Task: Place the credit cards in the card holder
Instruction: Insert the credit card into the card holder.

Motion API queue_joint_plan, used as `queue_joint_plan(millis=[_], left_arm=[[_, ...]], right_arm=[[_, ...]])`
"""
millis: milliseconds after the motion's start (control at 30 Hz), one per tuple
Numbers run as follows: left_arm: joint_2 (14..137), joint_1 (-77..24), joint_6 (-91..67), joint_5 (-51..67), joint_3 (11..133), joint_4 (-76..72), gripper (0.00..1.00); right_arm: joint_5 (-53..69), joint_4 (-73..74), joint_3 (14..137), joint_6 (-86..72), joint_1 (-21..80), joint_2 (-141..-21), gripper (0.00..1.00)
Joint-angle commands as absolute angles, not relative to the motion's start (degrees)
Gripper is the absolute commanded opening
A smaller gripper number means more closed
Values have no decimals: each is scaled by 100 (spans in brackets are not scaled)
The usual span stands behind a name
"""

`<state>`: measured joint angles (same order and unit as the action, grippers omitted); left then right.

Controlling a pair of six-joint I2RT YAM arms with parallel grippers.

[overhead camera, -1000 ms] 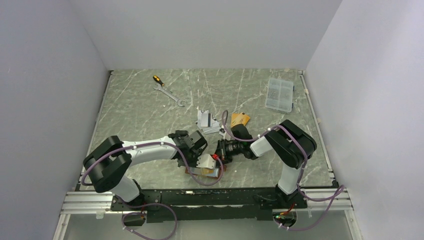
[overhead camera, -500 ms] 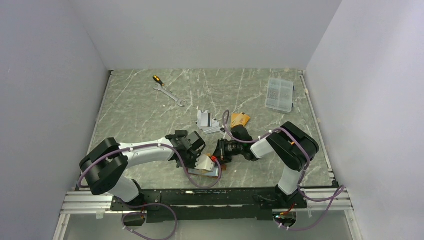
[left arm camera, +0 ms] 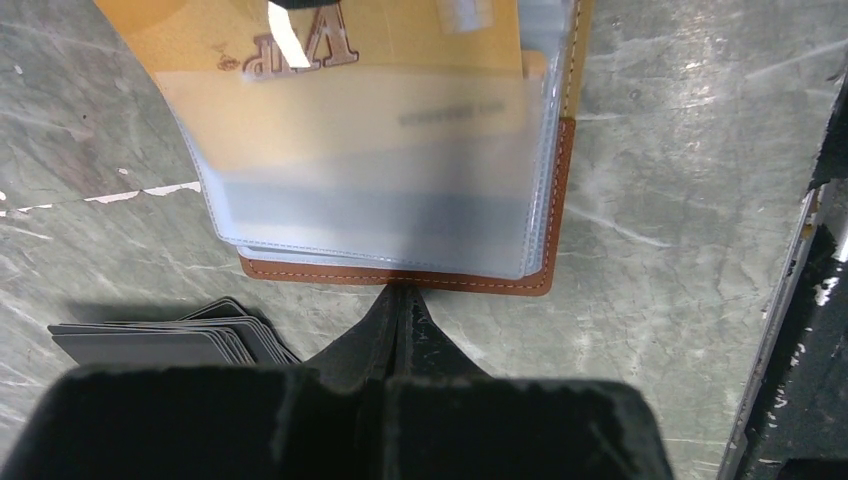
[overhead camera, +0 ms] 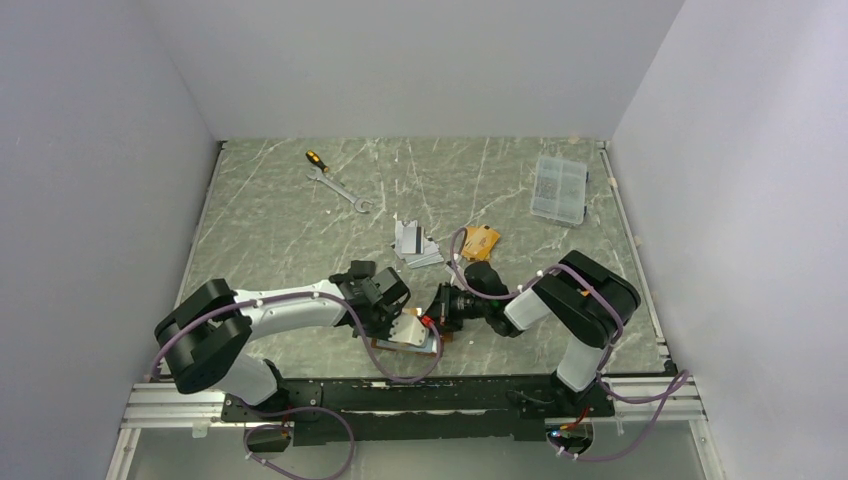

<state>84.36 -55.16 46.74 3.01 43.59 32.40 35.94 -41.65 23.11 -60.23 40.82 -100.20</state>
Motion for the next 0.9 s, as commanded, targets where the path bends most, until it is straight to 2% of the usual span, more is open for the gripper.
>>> queue_joint_plan(millis=[0, 200, 400, 600, 767, 867], left_arm=[[8559, -5686, 4550, 900, 4056, 3376, 0], [8310, -5695, 4540, 945, 4037, 3315, 0], [8306, -5695, 4544, 1033, 4076, 3411, 0], [8211, -5667, 4483, 1041, 3995, 3324, 0], [8036, -5541, 4484, 1028, 3867, 3239, 0], [7992, -5520, 4477, 1037, 3794, 3178, 0]], right_arm=[[2665, -4502, 2105, -6387, 4286, -10133, 0], [2314, -4728, 2037, -6699, 4557, -10102, 0], [1985, -4077, 2303, -6706, 4820, -10032, 1], [1627, -2609, 2497, -6387, 4846, -9359, 36], [1363, -1477, 2669, -6177, 4863, -8724, 49], [1253, -1241, 2678, -6139, 4897, -8477, 52]])
